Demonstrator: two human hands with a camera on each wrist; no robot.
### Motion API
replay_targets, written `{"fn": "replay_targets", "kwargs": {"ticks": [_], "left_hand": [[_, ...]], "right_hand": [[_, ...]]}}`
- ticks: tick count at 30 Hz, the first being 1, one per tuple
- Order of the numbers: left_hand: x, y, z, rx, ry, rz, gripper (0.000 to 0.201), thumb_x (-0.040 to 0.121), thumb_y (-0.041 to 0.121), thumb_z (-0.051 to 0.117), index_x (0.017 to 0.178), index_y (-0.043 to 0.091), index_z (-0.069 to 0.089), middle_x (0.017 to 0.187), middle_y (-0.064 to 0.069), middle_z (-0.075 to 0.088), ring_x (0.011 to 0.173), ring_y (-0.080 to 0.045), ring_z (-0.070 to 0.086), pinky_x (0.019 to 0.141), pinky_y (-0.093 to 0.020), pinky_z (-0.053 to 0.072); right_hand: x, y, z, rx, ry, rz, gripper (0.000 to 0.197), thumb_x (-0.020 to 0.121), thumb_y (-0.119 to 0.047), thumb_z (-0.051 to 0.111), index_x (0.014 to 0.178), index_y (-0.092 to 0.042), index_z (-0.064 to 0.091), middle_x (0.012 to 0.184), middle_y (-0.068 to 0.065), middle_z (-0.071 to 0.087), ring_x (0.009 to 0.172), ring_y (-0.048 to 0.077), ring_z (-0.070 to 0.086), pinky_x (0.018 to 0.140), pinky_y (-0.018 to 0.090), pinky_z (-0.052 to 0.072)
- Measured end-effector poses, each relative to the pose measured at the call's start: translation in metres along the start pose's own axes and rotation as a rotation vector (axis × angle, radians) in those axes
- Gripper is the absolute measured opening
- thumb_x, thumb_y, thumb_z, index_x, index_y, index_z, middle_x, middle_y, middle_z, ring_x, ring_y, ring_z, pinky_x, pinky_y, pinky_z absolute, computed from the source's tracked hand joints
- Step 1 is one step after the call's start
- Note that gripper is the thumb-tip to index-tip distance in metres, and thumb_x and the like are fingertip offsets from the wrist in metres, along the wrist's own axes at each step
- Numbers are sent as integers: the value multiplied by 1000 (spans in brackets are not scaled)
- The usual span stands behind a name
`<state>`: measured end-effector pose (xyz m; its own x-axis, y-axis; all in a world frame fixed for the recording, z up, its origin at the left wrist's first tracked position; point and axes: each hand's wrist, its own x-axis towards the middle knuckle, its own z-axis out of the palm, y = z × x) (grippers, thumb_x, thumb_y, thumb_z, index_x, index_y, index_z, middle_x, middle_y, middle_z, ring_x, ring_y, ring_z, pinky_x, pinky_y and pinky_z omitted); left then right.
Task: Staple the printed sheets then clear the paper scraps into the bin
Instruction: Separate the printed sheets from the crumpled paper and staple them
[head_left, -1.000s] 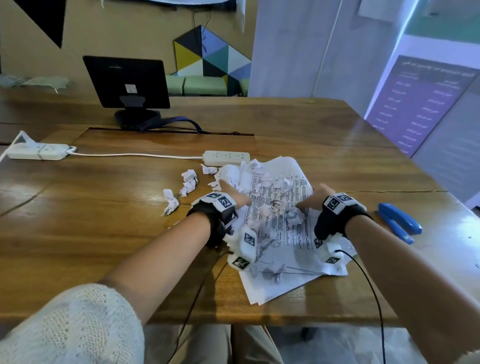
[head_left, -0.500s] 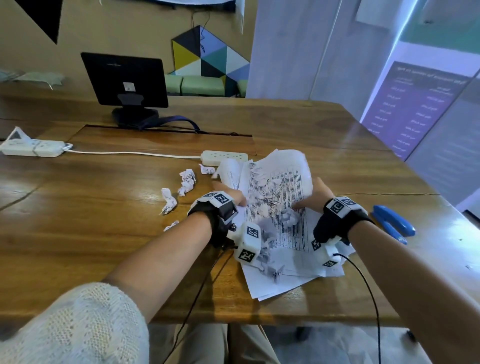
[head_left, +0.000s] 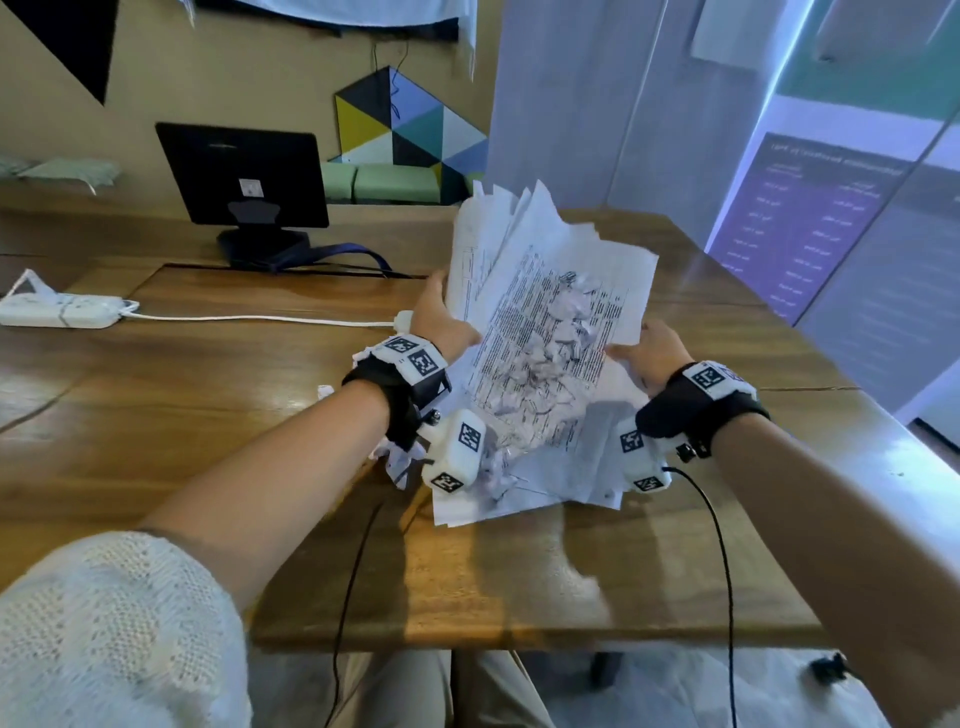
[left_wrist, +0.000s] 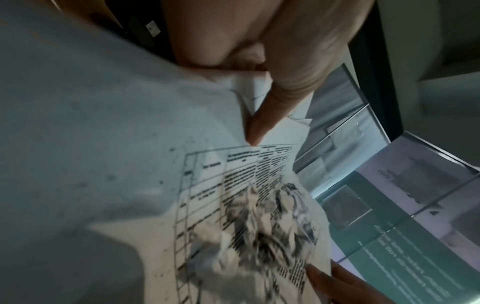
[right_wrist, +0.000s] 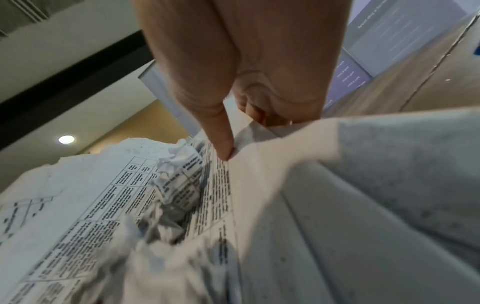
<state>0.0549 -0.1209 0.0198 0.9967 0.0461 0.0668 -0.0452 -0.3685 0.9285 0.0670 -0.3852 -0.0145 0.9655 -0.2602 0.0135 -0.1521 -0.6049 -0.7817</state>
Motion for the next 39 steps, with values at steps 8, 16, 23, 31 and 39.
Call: {"fn": "replay_targets", "kwargs": {"ticks": [8, 16, 23, 31, 39], "left_hand": [[18, 23, -27, 61, 97, 119, 73, 66, -1, 79, 129, 1, 42, 129, -16, 54, 120, -28, 51, 88, -28, 40], [20, 45, -42, -20, 123, 283, 78, 66, -5, 77, 134, 4, 39, 132, -13, 53, 119, -23, 51, 97, -25, 41], [15, 45, -49, -25, -28, 332, 87, 71, -1, 76, 141, 5, 24, 137, -13, 46, 125, -23, 47, 104, -35, 41], [16, 52, -37, 39, -11, 314, 78, 76, -5, 69, 140, 4, 25, 134, -17, 45, 122, -27, 46, 103, -39, 43], [21, 50, -47, -28, -36, 263, 83, 78, 0, 70, 140, 3, 15, 138, -14, 42, 126, -24, 44, 106, -37, 39]], "right_hand": [[-4, -46, -28, 162, 54, -105, 31, 83, -14, 68, 113, -10, 61, 100, 4, 62, 77, 15, 56, 52, 15, 45], [-31, -73, -31, 556, 99, -166, 26, 83, 0, 66, 107, -6, 61, 102, 8, 66, 81, 16, 65, 66, 26, 55], [-37, -77, -42, 690, 21, -201, 69, 68, 3, 78, 129, 1, 46, 116, 15, 64, 93, 18, 70, 74, 36, 59], [-31, -91, -34, 557, 87, -249, 65, 63, -7, 75, 122, 4, 51, 118, 18, 64, 107, 31, 63, 93, 53, 50], [-21, -91, -32, 551, 90, -269, 90, 48, -25, 86, 125, -8, 42, 123, 11, 60, 112, 26, 60, 94, 51, 50]]}}
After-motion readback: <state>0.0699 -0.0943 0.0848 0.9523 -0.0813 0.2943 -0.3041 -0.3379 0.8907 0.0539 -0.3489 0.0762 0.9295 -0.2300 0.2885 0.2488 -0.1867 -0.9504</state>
